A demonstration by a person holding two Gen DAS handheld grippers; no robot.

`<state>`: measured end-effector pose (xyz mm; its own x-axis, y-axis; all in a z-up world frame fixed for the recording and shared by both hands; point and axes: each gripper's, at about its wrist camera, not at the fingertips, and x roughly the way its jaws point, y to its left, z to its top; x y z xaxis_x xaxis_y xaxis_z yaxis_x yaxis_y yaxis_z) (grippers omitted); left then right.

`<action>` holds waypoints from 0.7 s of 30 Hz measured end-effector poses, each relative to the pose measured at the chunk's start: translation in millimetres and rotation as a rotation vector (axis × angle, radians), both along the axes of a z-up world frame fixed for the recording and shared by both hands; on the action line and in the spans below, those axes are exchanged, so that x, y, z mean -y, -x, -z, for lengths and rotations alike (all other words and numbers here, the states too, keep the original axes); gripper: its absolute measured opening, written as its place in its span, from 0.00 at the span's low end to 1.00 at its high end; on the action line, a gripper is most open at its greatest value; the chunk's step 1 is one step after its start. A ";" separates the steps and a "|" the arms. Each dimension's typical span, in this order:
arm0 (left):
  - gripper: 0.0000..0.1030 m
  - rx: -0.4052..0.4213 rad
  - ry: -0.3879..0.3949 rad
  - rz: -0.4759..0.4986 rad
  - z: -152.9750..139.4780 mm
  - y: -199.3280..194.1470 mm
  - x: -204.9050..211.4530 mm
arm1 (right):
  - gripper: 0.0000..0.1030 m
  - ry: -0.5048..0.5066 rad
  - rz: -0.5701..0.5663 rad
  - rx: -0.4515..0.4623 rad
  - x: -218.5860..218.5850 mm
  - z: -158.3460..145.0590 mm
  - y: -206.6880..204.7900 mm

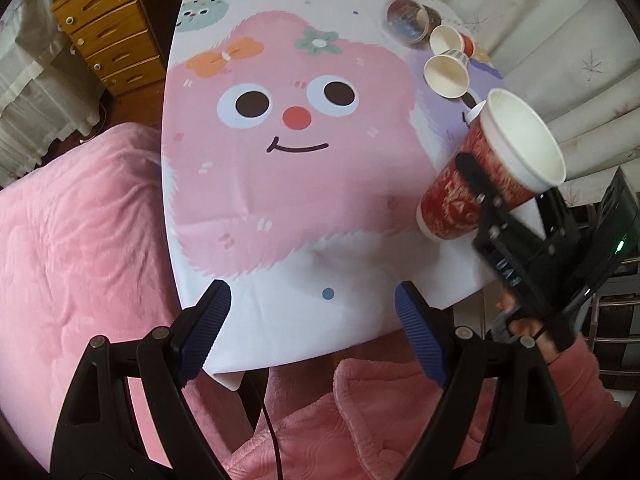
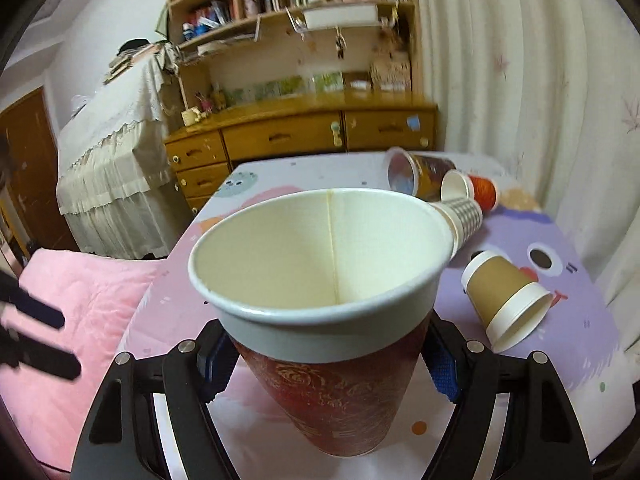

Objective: Flip cup upright
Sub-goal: 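Grasp the red cup with the right tool while the left tool releases it, then lower the red cup rim-up onto the tablecloth and open the right tool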

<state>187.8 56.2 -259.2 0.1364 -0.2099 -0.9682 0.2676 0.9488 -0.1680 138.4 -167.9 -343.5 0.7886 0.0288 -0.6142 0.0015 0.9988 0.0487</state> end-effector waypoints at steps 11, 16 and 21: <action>0.80 0.028 0.042 -0.005 -6.9 7.0 13.4 | 0.95 0.028 -0.074 -0.102 -32.7 6.5 16.8; 0.80 0.048 0.057 -0.066 -16.8 16.4 17.3 | 0.96 0.011 -0.148 -0.156 -29.0 -1.7 34.7; 0.80 0.056 0.041 -0.140 -24.1 29.1 25.7 | 0.98 0.007 -0.209 -0.178 -18.7 -13.7 54.4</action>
